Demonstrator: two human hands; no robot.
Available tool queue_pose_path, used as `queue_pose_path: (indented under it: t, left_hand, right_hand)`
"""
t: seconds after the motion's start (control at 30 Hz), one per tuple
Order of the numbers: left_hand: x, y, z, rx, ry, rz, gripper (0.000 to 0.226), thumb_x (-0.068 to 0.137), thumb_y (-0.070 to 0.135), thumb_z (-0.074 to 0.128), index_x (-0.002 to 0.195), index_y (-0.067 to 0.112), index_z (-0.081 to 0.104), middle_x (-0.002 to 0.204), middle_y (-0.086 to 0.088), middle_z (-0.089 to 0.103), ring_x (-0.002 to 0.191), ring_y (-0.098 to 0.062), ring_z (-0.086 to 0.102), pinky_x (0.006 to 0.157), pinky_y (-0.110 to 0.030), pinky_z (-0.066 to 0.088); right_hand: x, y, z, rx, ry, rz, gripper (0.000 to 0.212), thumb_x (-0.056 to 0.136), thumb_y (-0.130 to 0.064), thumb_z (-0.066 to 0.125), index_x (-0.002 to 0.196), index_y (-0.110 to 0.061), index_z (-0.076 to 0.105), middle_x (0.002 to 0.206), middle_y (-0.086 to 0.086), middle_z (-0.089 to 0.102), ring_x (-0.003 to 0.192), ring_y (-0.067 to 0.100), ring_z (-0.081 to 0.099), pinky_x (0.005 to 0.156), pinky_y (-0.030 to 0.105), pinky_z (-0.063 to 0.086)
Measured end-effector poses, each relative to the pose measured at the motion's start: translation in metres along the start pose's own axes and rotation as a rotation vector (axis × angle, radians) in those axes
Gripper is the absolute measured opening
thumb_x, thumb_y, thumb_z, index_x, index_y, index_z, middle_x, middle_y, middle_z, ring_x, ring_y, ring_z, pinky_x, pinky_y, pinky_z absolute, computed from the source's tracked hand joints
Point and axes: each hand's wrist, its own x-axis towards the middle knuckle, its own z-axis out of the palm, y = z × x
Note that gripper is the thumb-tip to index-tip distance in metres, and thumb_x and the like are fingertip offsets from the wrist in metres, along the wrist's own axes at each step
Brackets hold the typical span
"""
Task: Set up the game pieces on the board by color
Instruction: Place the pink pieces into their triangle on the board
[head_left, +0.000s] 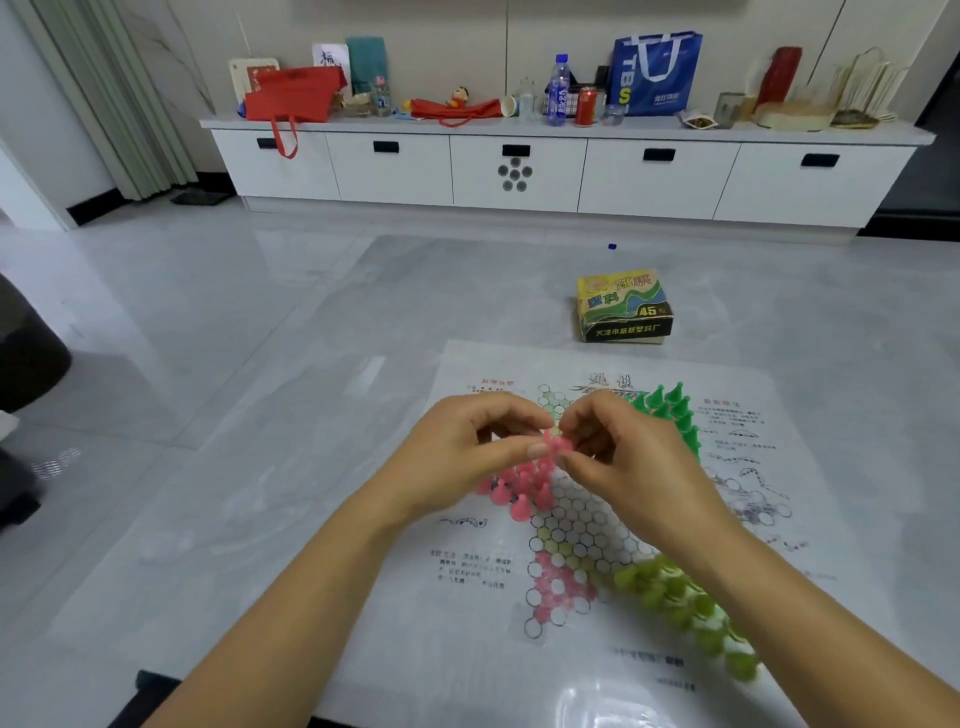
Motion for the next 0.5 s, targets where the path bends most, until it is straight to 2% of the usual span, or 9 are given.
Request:
queue_pose_path:
  t: [0.07,0.17,0.3,0.37,0.5]
  left_hand:
    - [-0.010,-0.011,-0.008,-0.038,0.132,-0.062,0.015,0.080,0.013,0.066,0.089,0.025,0.066,0.080,0.009,0.065,0.070,0.004,0.057,0.069,-0.016,0.047]
    - [-0.016,-0.037,-0.018,0.021,0.349,-0.211,0.014,0.079,0.011,0.067,0.081,0.025,0.064,0.072,0.008,0.060,0.060,0.003,0.050,0.060,-0.004,0.038]
    - [-0.016,-0.058,-0.019,0.115,0.253,-0.395,0.014,0.076,0.012,0.070,0.086,0.018,0.062,0.069,0.007,0.056,0.052,-0.002,0.044,0.051,-0.005,0.035]
    - [-0.016,-0.060,-0.016,0.202,0.192,-0.403,0.020,0.075,0.014,0.071,0.091,0.018,0.060,0.073,0.007,0.056,0.058,-0.005,0.047,0.057,-0.008,0.037]
    - [-0.016,-0.060,-0.016,0.345,0.176,-0.396,0.023,0.075,0.017,0.072,0.093,0.022,0.058,0.085,0.004,0.057,0.074,-0.012,0.051,0.074,-0.025,0.042]
  right_hand:
    - [-0.005,0.004,0.001,-0.063,-0.081,0.039,0.015,0.081,-0.018,0.066,0.091,-0.024,0.056,0.083,-0.010,0.064,0.077,0.004,0.060,0.071,0.021,0.051]
    - [-0.009,0.010,0.005,-0.183,-0.187,0.094,0.009,0.082,-0.022,0.065,0.090,-0.022,0.060,0.088,-0.008,0.066,0.082,0.008,0.061,0.078,0.027,0.052]
    - [-0.010,0.012,0.012,-0.266,-0.266,0.121,0.010,0.081,-0.027,0.065,0.089,-0.023,0.062,0.089,-0.010,0.062,0.083,0.009,0.056,0.076,0.028,0.049]
    - [-0.011,0.013,0.016,-0.276,-0.286,0.137,0.010,0.080,-0.028,0.066,0.087,-0.023,0.062,0.088,-0.009,0.062,0.082,0.010,0.056,0.076,0.031,0.050]
    - [-0.010,0.012,0.018,-0.309,-0.300,0.162,0.012,0.079,-0.028,0.067,0.087,-0.021,0.064,0.087,-0.007,0.065,0.082,0.011,0.059,0.077,0.032,0.052]
